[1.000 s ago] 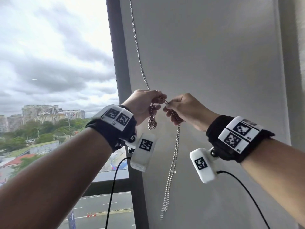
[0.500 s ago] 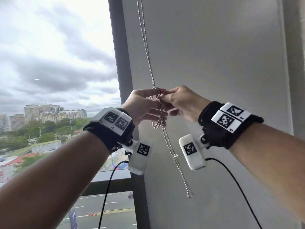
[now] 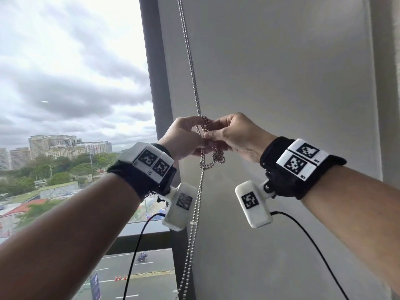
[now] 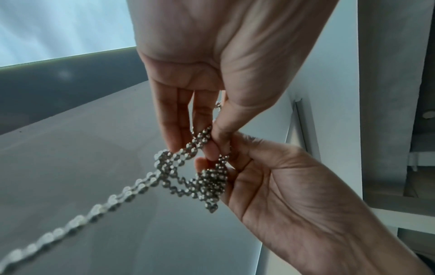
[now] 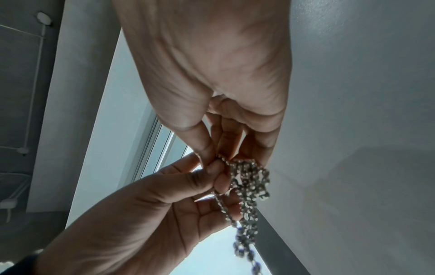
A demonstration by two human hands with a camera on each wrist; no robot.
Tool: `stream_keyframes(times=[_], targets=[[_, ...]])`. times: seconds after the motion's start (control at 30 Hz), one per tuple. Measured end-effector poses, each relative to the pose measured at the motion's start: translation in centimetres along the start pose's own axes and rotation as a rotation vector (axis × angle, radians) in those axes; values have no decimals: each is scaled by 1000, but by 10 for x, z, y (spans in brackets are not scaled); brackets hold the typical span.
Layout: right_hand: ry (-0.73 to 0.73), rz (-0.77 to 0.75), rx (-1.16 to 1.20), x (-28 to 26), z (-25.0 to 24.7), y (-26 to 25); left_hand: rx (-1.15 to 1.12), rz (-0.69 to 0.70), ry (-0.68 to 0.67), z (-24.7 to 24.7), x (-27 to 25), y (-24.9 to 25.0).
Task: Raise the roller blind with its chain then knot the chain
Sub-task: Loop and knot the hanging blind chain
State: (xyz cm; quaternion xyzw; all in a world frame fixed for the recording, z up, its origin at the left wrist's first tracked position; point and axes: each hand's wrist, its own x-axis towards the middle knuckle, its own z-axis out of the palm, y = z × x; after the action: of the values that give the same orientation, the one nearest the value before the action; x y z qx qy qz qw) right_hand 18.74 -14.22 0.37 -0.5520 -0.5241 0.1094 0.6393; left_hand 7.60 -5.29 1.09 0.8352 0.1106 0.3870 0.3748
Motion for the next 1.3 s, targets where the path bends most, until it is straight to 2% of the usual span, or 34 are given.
stream_keyframes(times=[0.13, 0.33, 0.47, 0.6, 0.8, 0.9, 0.97, 1.03, 1.17, 1.3], targets=[[-11, -3, 62, -3, 3, 3, -7, 44, -47, -2, -1, -4], [-17, 28, 126, -3, 4, 9, -38, 37, -15, -4, -2, -2], [25, -55, 81, -2, 4, 14, -8, 34, 18, -2, -2, -2], [79, -175, -67, -4, 3, 21, -52, 51, 120, -1, -7, -4], [62, -179, -290, -11, 1, 52, -233, -27, 294, -6, -12, 8], [86, -339, -507, -10, 11, 66, -355, -89, 320, -1, -14, 14], [117, -463, -647, -5, 14, 74, -398, -153, 279, 0, -21, 15], [161, -507, -746, 1, 12, 79, -346, -207, 187, 0, -29, 12], [273, -448, -905, 7, 3, 79, -148, -300, -8, -9, -43, 3], [311, -391, -880, 14, -3, 82, -47, -350, -196, -16, -55, -10]])
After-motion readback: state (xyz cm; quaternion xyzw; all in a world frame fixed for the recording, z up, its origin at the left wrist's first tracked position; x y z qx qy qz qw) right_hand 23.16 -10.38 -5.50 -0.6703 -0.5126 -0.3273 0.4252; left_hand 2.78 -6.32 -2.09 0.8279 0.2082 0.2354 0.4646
